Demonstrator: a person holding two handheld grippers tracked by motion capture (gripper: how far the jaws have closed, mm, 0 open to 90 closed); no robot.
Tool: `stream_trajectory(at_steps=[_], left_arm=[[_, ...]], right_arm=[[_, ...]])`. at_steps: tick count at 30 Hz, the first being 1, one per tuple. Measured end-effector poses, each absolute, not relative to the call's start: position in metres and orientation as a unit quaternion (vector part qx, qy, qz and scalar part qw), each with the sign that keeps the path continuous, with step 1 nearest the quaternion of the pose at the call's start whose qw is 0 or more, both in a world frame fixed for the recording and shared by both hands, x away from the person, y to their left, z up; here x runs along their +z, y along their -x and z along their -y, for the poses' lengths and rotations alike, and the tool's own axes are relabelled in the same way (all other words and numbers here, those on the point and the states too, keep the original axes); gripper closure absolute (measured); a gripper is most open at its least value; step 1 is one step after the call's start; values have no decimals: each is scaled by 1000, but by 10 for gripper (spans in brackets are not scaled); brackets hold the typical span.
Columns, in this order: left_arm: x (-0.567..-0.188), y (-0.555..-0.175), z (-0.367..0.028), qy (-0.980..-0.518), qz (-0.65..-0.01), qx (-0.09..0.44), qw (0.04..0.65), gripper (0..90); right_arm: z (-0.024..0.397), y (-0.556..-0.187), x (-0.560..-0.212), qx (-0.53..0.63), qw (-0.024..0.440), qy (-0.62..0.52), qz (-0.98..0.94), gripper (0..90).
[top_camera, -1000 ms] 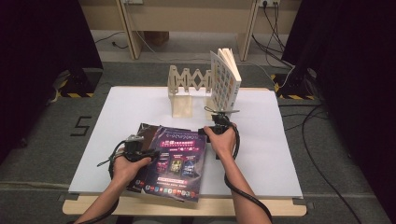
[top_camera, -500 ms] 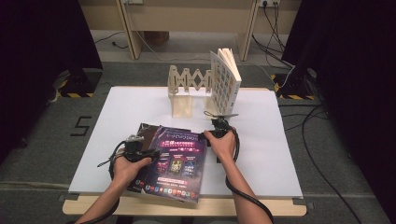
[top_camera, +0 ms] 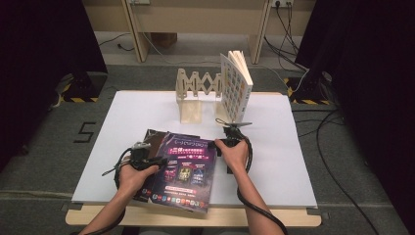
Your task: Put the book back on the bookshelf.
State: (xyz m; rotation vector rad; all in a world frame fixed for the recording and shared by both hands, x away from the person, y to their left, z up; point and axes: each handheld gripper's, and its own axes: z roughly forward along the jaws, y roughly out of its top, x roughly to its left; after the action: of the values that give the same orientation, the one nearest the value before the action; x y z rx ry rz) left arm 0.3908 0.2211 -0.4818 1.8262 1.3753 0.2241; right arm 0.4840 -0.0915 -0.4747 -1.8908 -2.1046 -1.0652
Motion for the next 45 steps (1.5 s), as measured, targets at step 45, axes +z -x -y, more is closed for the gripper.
stream_trajectory(at_steps=[45], left_arm=[[-463, -376, -255, -679, -556, 99, 469, 505]], right_arm=[[79, -468, -403, -439, 93, 563, 694, 832]])
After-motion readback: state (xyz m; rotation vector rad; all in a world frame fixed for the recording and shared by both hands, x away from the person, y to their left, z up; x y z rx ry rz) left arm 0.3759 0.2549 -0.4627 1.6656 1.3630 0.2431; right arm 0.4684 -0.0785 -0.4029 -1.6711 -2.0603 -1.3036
